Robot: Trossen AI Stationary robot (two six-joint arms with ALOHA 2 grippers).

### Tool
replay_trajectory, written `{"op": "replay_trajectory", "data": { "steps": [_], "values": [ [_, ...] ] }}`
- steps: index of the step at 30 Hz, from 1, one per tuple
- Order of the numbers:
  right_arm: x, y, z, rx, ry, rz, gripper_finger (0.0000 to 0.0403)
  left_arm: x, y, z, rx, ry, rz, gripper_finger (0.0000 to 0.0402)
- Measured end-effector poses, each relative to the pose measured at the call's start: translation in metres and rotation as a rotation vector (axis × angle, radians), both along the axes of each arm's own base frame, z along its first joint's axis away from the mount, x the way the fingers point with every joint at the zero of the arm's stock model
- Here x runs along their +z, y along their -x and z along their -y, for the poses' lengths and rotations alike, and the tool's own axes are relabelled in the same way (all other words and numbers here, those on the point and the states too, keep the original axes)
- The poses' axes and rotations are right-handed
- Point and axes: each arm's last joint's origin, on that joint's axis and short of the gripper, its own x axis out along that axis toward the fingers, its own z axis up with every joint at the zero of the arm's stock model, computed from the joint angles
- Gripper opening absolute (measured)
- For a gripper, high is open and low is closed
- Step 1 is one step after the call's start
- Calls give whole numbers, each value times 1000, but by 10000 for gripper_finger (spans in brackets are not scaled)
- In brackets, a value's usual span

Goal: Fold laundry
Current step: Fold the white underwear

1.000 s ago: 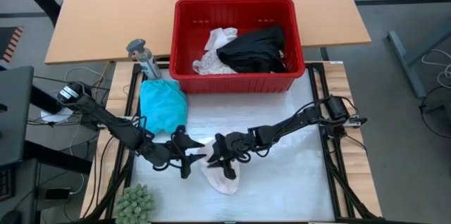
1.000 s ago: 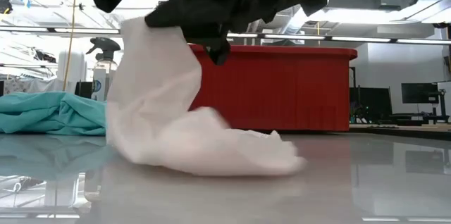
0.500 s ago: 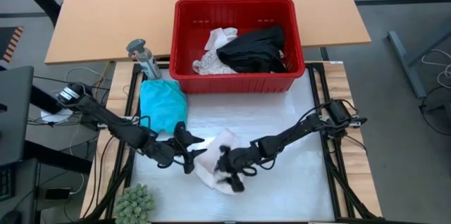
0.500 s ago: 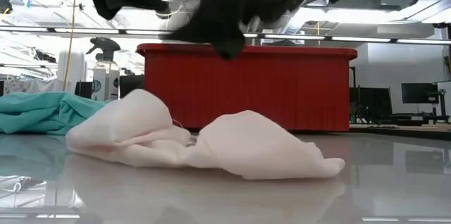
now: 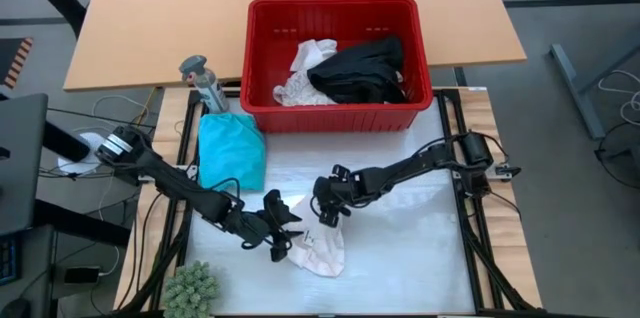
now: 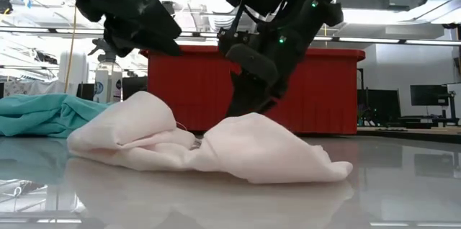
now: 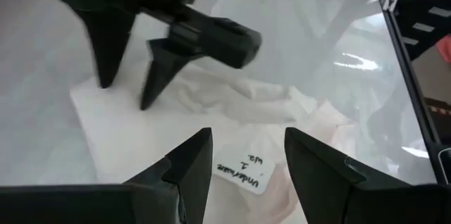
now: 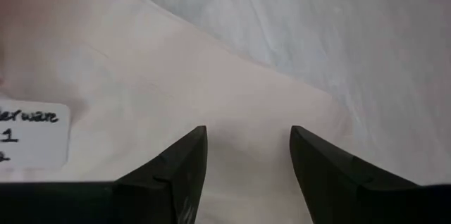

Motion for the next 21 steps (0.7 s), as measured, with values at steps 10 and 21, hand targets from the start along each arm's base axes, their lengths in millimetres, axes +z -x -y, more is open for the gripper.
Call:
{"op": "replay_trajectory", "data": {
  "steps": [10, 21],
  "values": [
    [-2, 1, 23, -47, 12, -48, 228, -3, -1, 0, -1, -22, -7, 167],
    [-8, 6, 25, -19, -77, -102, 104, -2, -3, -6, 16, -29, -7, 167]
  ]
}}
